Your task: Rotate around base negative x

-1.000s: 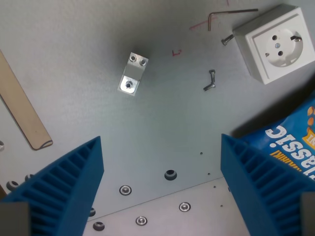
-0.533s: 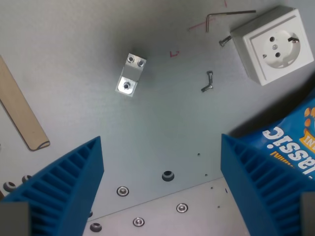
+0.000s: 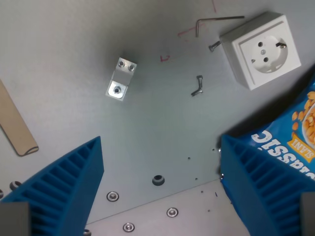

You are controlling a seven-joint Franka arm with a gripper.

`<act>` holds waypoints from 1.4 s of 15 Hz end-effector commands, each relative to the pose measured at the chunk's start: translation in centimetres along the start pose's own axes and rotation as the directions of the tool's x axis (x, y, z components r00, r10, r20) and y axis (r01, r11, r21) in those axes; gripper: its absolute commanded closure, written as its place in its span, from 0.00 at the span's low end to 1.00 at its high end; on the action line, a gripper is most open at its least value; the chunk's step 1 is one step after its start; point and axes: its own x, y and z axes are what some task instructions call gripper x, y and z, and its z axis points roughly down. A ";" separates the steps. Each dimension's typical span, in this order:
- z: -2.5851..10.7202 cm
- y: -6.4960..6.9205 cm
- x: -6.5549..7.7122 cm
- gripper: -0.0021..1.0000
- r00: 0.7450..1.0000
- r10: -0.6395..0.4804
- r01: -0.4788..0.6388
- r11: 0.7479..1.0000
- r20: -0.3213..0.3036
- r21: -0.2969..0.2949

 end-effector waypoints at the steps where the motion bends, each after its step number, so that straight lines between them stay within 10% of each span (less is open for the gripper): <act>1: -0.2 -0.3 -0.1 0.00 0.998 0.014 -0.025 0.982 -0.061 -0.188; 21: -0.2 -0.3 -0.1 0.00 0.991 -0.010 -0.049 0.902 -0.136 -0.428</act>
